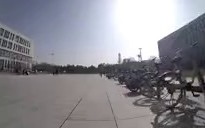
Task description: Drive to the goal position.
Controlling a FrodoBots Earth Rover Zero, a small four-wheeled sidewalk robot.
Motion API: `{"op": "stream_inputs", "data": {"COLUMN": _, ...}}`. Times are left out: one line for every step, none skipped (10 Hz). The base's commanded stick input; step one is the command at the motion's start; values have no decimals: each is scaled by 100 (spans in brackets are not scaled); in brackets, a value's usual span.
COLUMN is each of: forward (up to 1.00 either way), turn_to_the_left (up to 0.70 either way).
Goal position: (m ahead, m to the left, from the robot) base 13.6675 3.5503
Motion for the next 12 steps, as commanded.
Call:
{"op": "stream_inputs", "data": {"forward": 50, "turn_to_the_left": 0}}
{"op": "stream_inputs", "data": {"forward": 50, "turn_to_the_left": 0}}
{"op": "stream_inputs", "data": {"forward": 50, "turn_to_the_left": 0}}
{"op": "stream_inputs", "data": {"forward": 50, "turn_to_the_left": 0}}
{"op": "stream_inputs", "data": {"forward": 50, "turn_to_the_left": 0}}
{"op": "stream_inputs", "data": {"forward": 50, "turn_to_the_left": 0}}
{"op": "stream_inputs", "data": {"forward": 50, "turn_to_the_left": 0}}
{"op": "stream_inputs", "data": {"forward": 50, "turn_to_the_left": 0}}
{"op": "stream_inputs", "data": {"forward": 50, "turn_to_the_left": 0}}
{"op": "stream_inputs", "data": {"forward": 50, "turn_to_the_left": 0}}
{"op": "stream_inputs", "data": {"forward": 50, "turn_to_the_left": 0}}
{"op": "stream_inputs", "data": {"forward": 50, "turn_to_the_left": 0}}
